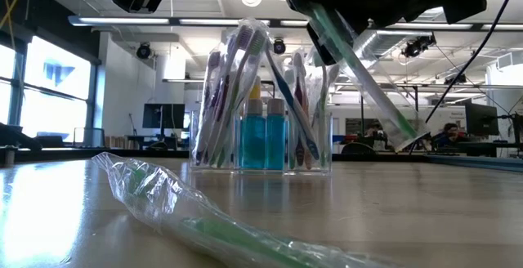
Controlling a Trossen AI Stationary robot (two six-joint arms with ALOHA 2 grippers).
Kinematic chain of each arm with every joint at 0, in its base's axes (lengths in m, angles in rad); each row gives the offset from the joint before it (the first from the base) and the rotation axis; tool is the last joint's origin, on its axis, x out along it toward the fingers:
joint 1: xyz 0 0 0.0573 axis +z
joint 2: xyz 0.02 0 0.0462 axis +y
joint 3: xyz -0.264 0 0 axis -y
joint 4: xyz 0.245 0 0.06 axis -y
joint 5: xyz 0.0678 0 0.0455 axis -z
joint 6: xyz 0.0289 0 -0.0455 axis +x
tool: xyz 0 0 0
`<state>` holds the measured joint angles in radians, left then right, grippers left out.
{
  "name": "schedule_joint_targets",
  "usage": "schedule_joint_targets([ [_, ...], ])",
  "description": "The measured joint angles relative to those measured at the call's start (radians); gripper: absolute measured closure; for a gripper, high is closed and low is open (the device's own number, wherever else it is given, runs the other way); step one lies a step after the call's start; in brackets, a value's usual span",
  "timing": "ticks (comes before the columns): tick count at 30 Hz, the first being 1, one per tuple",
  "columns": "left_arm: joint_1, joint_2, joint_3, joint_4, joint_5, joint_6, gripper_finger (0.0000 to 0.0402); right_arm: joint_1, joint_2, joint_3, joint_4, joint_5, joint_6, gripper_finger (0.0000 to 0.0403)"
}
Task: Pick & Place toothbrushing station
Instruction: Put the green toothbrush into the transparent organizer
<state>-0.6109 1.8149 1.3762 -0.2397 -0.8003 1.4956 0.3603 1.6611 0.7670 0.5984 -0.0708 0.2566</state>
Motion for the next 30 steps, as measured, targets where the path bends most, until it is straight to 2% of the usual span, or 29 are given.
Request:
schedule_joint_targets([
  [6, 0.0, 0.0, 0.0, 0.003, -0.003, 0.0, 0.0277, 0.0, 0.0, 0.0, -0.002, 0.0, 0.001, 0.0385],
  [25, -0.01, 0.0, -0.001, -0.018, -0.031, -0.008, 0.0277, 0.003, 0.0, 0.0, -0.019, 0.002, 0.004, 0.0386],
  [30, -0.032, 0.0, -0.001, -0.025, -0.074, -0.011, 0.0277, 0.018, 0.0, 0.0, -0.022, 0.04, -0.002, 0.0386],
])
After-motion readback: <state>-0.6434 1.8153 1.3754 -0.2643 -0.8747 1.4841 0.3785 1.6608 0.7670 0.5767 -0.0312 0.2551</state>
